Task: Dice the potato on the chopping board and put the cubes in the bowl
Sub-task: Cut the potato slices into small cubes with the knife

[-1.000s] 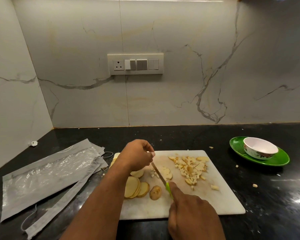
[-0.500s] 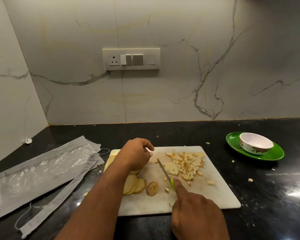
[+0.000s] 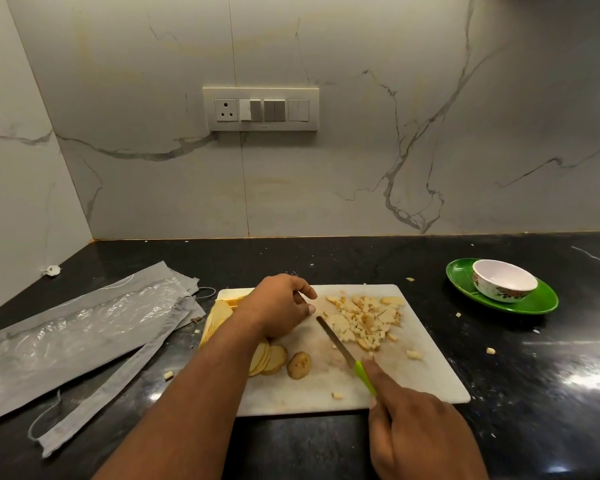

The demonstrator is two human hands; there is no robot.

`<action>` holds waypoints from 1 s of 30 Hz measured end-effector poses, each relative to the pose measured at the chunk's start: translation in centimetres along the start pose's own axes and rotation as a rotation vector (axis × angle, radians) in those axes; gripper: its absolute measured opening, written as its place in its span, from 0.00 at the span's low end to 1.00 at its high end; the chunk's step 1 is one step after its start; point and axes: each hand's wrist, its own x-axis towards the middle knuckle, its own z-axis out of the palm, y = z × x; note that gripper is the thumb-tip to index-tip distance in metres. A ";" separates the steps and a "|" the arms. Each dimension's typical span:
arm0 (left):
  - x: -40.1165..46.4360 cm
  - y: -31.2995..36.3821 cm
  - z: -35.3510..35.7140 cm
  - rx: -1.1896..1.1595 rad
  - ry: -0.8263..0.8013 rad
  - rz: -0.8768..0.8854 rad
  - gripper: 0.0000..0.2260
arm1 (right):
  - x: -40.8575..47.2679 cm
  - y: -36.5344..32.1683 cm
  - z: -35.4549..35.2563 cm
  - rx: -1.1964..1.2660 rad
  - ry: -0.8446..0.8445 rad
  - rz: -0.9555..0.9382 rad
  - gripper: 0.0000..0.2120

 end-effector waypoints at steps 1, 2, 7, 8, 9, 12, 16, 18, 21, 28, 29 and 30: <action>0.0 0.0 0.0 -0.008 0.015 -0.009 0.12 | -0.1 0.1 0.1 -0.005 -0.007 -0.016 0.28; 0.1 0.0 0.1 -0.012 0.032 -0.018 0.11 | -0.2 0.1 0.1 -0.010 -0.021 -0.031 0.28; 0.2 0.3 0.5 -0.008 0.055 -0.039 0.13 | 1.1 -0.1 -0.3 -0.044 -0.043 -0.007 0.26; 0.2 0.3 0.6 -0.005 0.043 -0.036 0.13 | 1.5 -0.1 -0.2 -0.040 -0.022 0.005 0.26; 0.2 0.3 0.7 -0.004 0.035 -0.034 0.14 | 1.8 -0.1 -0.1 -0.033 -0.003 0.005 0.26; 0.3 0.3 0.9 -0.010 0.032 -0.034 0.15 | 2.7 -0.6 0.5 -0.022 0.035 -0.041 0.27; 0.7 0.0 0.9 -0.082 0.043 -0.067 0.14 | 3.6 -0.9 1.0 -0.028 0.075 -0.083 0.27; 0.9 -0.3 1.0 -0.134 0.054 -0.090 0.14 | 3.8 -0.7 1.2 -0.008 0.097 -0.084 0.27; 1.2 -0.5 1.2 -0.194 0.111 -0.128 0.13 | 3.4 -0.9 1.2 -0.015 0.075 -0.103 0.28; 1.5 -0.9 1.2 -0.223 0.225 -0.182 0.14 | 3.6 -1.1 1.1 -0.022 0.056 -0.099 0.28; 1.3 -0.8 1.1 -0.209 0.229 -0.173 0.14 | 3.3 -1.2 0.9 -0.030 0.051 -0.071 0.28; 1.2 -0.7 1.1 -0.197 0.229 -0.158 0.13 | 3.5 -1.1 1.0 -0.033 0.069 -0.048 0.28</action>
